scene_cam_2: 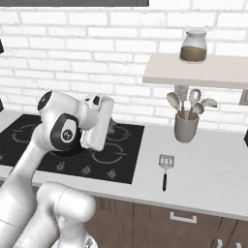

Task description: Put the carrot and sweet potato in the pot. Retrieve the spatula and lightly stir the vegetables in the pot.

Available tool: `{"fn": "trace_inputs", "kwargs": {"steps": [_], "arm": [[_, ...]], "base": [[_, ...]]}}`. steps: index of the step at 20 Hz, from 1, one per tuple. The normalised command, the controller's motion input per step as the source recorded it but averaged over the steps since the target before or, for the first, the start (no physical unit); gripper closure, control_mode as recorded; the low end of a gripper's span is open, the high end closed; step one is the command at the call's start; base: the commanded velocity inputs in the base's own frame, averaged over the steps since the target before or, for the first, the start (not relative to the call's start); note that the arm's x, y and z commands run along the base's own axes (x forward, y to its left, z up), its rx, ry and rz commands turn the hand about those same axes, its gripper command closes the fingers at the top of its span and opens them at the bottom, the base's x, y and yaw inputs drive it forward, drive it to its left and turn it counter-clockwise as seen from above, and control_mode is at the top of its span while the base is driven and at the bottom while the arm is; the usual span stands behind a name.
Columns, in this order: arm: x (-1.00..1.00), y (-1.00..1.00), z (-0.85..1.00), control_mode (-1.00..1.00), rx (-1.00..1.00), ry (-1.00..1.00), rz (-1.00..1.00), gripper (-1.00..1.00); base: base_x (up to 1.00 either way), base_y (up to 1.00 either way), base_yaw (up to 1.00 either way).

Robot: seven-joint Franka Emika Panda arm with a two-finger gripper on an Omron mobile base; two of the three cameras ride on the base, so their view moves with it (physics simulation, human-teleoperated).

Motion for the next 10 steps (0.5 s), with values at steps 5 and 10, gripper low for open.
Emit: {"fn": "trace_inputs", "kwargs": {"steps": [5, 10], "arm": [[0.11, 0.95, 0.95, -1.00, -0.48, 0.13, 0.19, 1.00], [0.37, 0.96, 0.54, -1.00, -0.45, 0.43, 0.18, 1.00]], "base": [[0.00, 0.00, 0.00], [0.00, 0.00, 0.00]]}}
